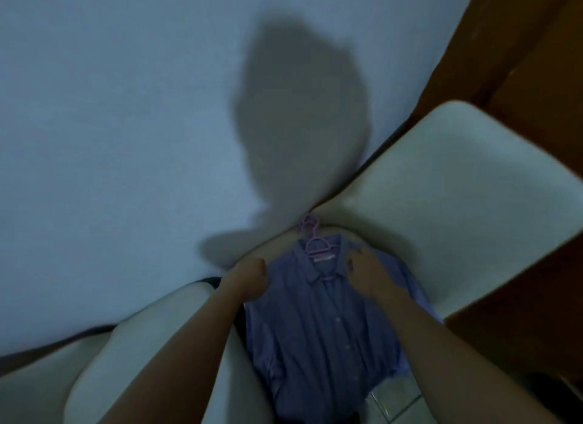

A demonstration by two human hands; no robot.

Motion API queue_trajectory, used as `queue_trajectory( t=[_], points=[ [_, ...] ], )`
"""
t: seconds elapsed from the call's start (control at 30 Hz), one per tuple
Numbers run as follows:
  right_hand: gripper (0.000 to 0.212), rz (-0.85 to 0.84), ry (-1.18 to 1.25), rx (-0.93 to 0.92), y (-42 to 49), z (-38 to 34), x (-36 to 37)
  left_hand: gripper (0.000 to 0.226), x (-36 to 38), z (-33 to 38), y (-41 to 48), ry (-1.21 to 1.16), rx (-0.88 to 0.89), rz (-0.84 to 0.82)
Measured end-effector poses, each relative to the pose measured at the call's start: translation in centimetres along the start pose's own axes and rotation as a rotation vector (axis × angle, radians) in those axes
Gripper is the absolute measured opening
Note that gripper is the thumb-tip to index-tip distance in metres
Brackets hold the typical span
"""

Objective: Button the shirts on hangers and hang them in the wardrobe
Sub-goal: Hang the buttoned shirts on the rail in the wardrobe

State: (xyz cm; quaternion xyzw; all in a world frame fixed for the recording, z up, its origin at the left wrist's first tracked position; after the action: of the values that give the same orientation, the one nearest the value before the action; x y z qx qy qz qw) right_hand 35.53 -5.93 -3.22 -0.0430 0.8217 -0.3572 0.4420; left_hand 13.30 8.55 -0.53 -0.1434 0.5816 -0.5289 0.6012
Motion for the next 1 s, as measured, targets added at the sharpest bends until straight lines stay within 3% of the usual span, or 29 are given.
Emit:
queue_trajectory(
  t=[0.1,0.2,0.33,0.4,0.53,0.73,0.87,1.0],
  points=[
    [0.028,0.029,-0.065,0.066,3.9,2.0,0.3,0.034,2.8,-0.4,4.1,0.021,0.03,0.015],
    [0.039,0.057,-0.16,0.118,6.7,3.7,0.6,0.052,4.7,-0.7,7.3,0.017,0.007,0.039],
    [0.042,-0.013,-0.317,0.202,9.0,5.8,1.0,0.068,5.9,-0.8,10.5,0.03,-0.016,0.013],
    [0.038,-0.032,-0.353,0.234,9.8,6.3,1.3,0.063,6.3,-1.1,11.5,0.043,-0.053,0.001],
    [0.031,0.078,-0.329,0.233,10.2,6.1,1.7,0.036,6.9,-0.9,12.5,0.122,-0.108,0.144],
    [0.04,0.022,-0.193,0.172,9.5,6.7,2.0,0.037,7.0,-0.3,12.4,0.042,-0.111,0.115],
    [0.047,-0.052,-0.173,0.184,8.8,7.4,1.8,0.03,6.6,-0.6,11.8,-0.193,-0.097,-0.064],
    [0.038,-0.078,-0.092,0.171,7.6,7.4,1.3,0.029,6.0,-0.3,10.1,-0.494,-0.017,-0.158]
  ],
)
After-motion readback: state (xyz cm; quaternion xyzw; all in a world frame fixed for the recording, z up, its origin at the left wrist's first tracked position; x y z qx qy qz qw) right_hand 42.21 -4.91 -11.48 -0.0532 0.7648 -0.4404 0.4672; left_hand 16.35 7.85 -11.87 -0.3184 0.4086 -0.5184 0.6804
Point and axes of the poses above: each hand's wrist, its own y-axis towards the middle knuckle, its own x-axis out of the palm, z = x × y, the point moved 2 cm from there along y, towards the middle knuckle, and after that the axes turned 15 degrees about -z, right-handed, at the moved point
